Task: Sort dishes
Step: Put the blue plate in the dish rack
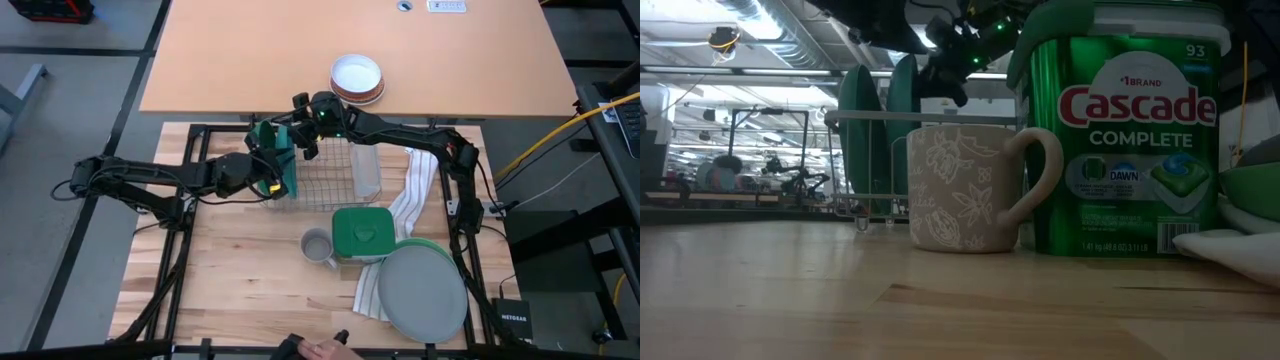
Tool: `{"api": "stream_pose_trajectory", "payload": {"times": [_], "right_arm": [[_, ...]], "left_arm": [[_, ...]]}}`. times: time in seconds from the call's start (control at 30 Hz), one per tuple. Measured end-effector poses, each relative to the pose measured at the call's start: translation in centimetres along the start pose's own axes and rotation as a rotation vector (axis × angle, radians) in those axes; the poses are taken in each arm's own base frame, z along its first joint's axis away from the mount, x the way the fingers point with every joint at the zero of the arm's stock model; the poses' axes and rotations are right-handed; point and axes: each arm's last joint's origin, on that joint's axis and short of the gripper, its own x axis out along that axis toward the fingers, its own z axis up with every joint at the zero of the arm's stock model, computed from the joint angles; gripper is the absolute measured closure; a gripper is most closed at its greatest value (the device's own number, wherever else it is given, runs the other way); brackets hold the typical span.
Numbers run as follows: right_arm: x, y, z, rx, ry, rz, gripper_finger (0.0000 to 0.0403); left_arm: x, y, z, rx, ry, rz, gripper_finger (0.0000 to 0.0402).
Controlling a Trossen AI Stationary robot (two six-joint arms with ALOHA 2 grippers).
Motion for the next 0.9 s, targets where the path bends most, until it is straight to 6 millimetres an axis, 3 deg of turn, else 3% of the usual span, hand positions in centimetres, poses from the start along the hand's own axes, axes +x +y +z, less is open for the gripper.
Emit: {"api": "stream_pose_trajectory", "payload": {"times": [0.17, 0.37, 0.67, 0.9], "right_arm": [[-0.4, 0.0, -0.2, 0.001, 0.085, -0.009, 0.0259], [-2.2, -0.7, 0.3, 0.014, 0.112, 0.008, 0.0259], [-6.8, -1.6, 1.1, 0.109, 0.208, 0.085, 0.0259], [-11.0, -1.9, 1.7, 0.233, 0.277, 0.157, 0.0259]], "left_arm": [[-0.1, 0.0, 0.0, 0.009, 0.004, 0.002, 0.0318], [-0.2, 0.1, -0.1, 0.003, 0.008, 0.009, 0.0318], [-0.4, 0.1, 0.0, -0.002, 0.003, 0.004, 0.0318], [-1.8, 0.4, 0.2, -0.009, -0.013, -0.018, 0.0318]]}}
